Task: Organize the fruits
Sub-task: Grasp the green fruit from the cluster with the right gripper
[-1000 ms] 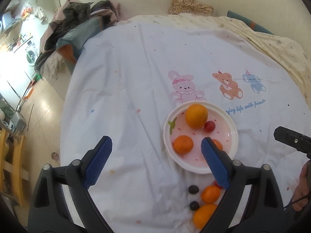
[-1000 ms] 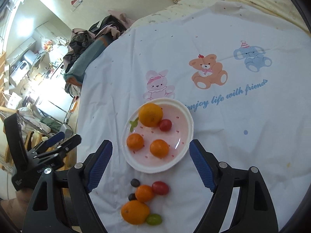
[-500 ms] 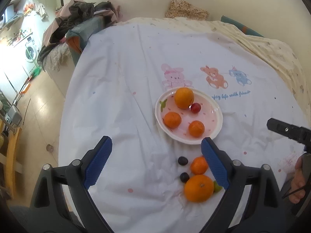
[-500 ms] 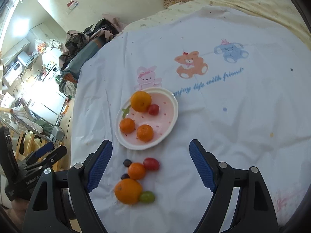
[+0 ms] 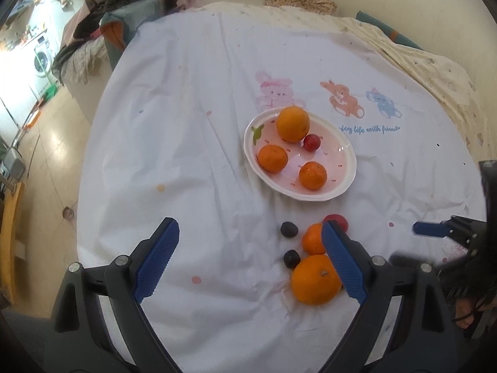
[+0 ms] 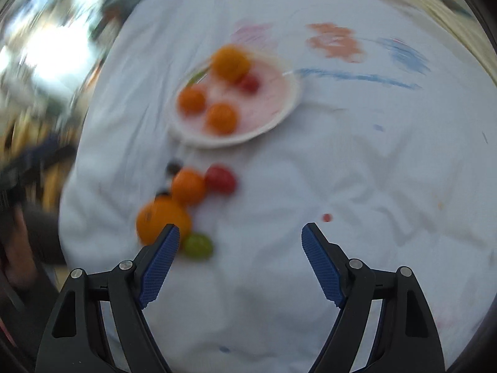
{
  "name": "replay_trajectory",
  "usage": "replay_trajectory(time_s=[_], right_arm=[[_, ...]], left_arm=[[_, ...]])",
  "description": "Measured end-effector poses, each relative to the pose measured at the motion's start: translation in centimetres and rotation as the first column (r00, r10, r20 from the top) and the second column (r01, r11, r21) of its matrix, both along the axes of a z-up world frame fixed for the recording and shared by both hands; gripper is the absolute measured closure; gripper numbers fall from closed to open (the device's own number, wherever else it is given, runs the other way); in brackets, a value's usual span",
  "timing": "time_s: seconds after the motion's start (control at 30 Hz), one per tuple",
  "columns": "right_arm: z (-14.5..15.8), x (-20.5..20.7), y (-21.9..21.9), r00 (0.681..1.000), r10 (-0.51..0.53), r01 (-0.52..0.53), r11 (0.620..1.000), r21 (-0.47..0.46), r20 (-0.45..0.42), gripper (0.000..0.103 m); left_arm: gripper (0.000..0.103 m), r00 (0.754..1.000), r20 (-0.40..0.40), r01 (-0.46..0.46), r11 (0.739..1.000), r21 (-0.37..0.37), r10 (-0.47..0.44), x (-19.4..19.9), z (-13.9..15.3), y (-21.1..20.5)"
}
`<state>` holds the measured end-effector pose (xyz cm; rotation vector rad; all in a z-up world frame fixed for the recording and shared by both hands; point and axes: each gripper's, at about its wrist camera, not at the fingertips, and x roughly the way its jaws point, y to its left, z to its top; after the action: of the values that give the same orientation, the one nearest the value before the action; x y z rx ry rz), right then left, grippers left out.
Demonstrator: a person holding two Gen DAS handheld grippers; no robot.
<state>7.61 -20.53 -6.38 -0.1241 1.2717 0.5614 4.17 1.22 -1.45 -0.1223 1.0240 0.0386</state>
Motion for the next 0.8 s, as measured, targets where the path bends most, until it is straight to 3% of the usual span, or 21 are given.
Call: replay_trajectory(time_s=[0.07, 0.17, 0.57, 0.8], right_arm=[[-1.3, -0.9, 1.7, 0.99, 0.141, -0.142, 0.988, -0.053, -0.025, 0.022], [-3.8, -1.8, 3.5, 0.958, 0.268, -0.277, 0.956, -0.096, -0.101, 0.035], [-7.2, -1.6, 6.9, 0.906, 0.399, -0.415, 0.903, -0.112, -0.143, 0.04], [-7.5, -1.6, 8.0, 0.834, 0.538, -0.548, 0.833, -0.076, -0.117, 0.05]], left_arm=[[0.012, 1.0, -0.012, -0.019, 0.999, 0.029, 0.019, 0.2, -0.3, 0.1], [0.012, 0.998, -0.047, -0.035, 0.999, 0.026, 0.036, 0.7, -0.9, 0.3], [0.012, 0.989, -0.12, -0.089, 0.996, -0.025, 0.085, 1.2, -1.8, 1.9], [0.012, 0.987, -0.134, -0.094, 0.995, -0.029, 0.089, 1.5, -2.0, 1.9]])
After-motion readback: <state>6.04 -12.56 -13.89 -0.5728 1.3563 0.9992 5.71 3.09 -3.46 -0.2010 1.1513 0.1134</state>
